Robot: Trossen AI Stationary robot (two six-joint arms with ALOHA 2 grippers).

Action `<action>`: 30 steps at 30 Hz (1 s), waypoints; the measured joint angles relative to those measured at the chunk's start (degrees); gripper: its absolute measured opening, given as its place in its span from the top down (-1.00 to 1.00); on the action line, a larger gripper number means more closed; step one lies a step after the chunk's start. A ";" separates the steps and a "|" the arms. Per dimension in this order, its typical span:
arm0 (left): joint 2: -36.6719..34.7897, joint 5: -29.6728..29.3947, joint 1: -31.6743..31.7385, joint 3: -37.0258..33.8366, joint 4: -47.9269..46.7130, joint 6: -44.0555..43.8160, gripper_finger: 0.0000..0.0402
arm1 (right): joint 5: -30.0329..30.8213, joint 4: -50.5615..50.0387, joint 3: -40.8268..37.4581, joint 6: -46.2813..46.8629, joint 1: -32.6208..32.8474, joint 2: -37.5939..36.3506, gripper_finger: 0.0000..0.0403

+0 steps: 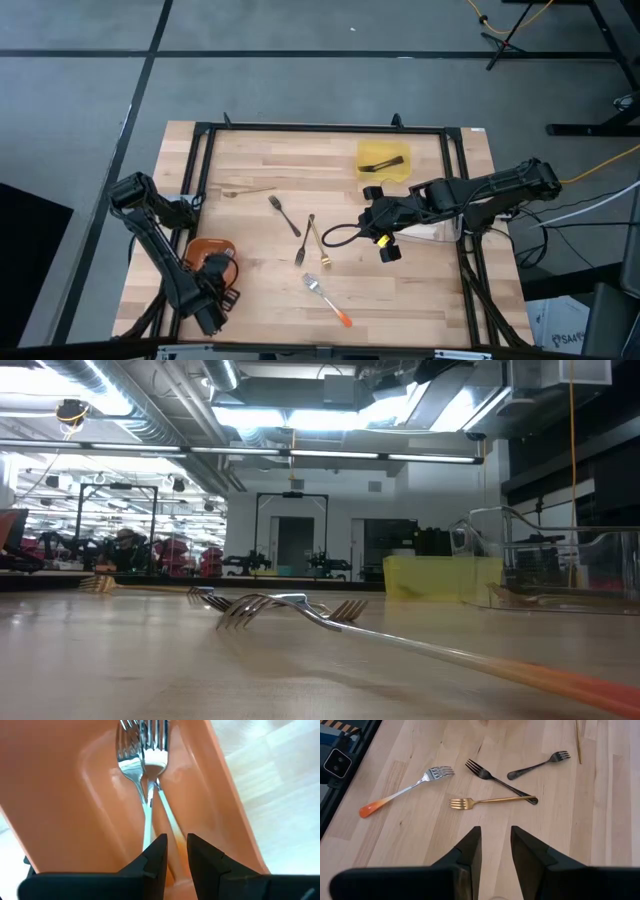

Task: Sort silverware by color (type)
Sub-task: Put the gold fork into the transparent bin

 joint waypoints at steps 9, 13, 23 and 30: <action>0.00 -10.55 -0.01 5.01 -0.48 0.01 0.66 | -0.43 0.08 0.00 -8.80 -0.01 0.00 0.53; 0.00 -19.51 -0.01 7.88 -0.50 0.00 0.66 | -2.94 0.94 0.00 -15.44 0.01 0.00 0.53; 0.00 -43.19 0.02 10.82 -0.20 0.07 0.66 | -7.74 4.62 0.02 -30.79 0.01 0.65 0.53; -0.02 -44.45 0.88 10.82 0.37 1.75 0.66 | -8.15 8.66 0.04 -41.54 -0.01 5.77 0.53</action>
